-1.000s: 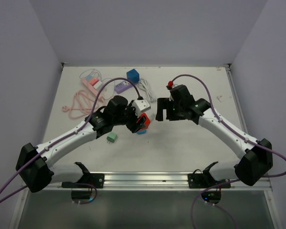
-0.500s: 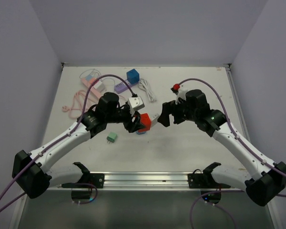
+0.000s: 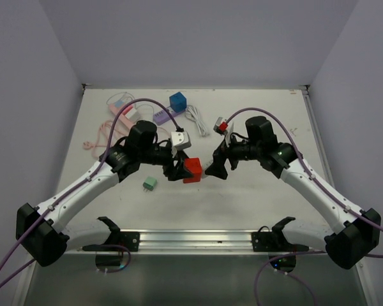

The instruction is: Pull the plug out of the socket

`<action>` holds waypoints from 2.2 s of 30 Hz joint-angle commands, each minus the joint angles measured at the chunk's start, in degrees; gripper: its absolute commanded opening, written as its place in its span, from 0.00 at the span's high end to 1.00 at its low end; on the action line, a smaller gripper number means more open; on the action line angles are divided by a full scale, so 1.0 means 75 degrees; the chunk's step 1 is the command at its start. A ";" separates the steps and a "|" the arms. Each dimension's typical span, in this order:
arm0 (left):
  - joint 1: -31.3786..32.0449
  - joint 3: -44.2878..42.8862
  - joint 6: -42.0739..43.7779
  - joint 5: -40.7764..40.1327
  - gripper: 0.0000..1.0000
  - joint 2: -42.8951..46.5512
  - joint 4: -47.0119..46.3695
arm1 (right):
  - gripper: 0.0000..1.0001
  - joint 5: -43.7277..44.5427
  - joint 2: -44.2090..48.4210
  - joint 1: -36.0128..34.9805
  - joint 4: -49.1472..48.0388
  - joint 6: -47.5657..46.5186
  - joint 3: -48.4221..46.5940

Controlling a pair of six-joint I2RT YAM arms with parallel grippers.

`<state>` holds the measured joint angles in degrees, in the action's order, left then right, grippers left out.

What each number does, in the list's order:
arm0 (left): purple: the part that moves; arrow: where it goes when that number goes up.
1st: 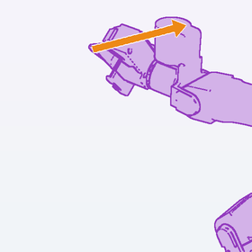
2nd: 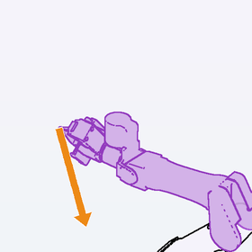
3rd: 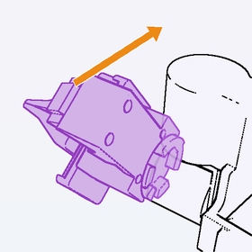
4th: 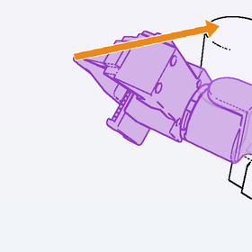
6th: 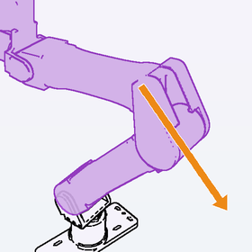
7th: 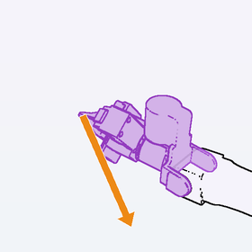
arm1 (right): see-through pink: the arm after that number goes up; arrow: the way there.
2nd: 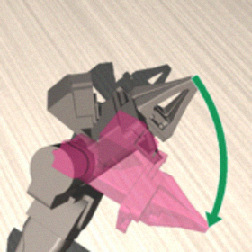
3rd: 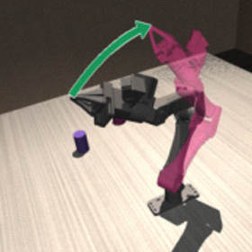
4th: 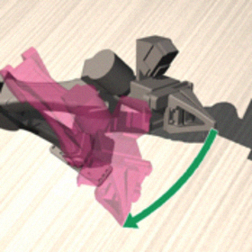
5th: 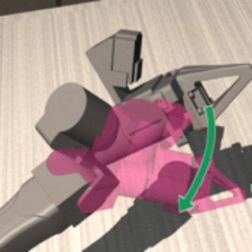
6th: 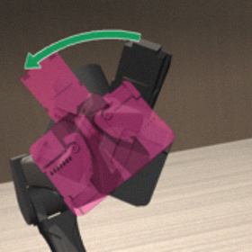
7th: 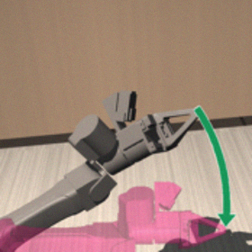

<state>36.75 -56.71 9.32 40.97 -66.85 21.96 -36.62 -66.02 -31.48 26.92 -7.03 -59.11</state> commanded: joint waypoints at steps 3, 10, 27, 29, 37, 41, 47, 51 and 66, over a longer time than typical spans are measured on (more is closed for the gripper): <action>-0.0037 -0.0536 0.0468 0.0690 1.00 0.0077 0.0224 | 0.05 -0.0928 -0.0197 -0.0009 0.0290 -0.0855 -0.0485; -0.0060 -0.0572 0.0433 -0.0140 1.00 0.0089 0.0003 | 0.18 -0.1738 -0.0561 -0.0009 0.0864 -0.1196 -0.0779; -0.0353 -0.0525 0.0128 -0.0238 1.00 0.0159 -0.0607 | 0.46 -0.1715 -0.0502 -0.0009 0.0853 -0.1149 -0.0591; -0.0353 -0.0537 0.0140 -0.0026 1.00 0.0159 -0.0584 | 0.44 -0.1668 -0.0525 -0.0021 0.0771 -0.1079 -0.0591; -0.0353 -0.0619 0.0269 0.0912 1.00 0.0124 -0.0338 | 0.44 -0.1410 -0.0725 -0.0091 0.0595 -0.1114 -0.0638; -0.0353 -0.0630 0.0421 0.1146 1.00 0.0089 -0.0150 | 0.67 -0.1328 -0.0725 -0.0091 0.0711 -0.1405 -0.0579; -0.0541 -0.0794 0.1053 0.1720 1.00 0.0019 0.0622 | 0.99 -0.1165 -0.0327 -0.0091 0.0899 -0.1757 -0.0194; -0.0880 -0.1005 0.1756 0.2363 1.00 -0.0075 0.1525 | 1.00 -0.1082 0.0176 -0.0091 0.0888 -0.2096 0.0204; -0.0998 -0.0760 0.2343 0.1582 1.00 0.0347 0.2241 | 1.00 0.0359 0.0599 -0.0103 0.1719 -0.2778 0.0359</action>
<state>29.91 -62.46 26.57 55.07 -66.98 37.23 -39.94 -62.39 -32.64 34.35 -25.41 -56.31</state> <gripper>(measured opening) 0.630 0.226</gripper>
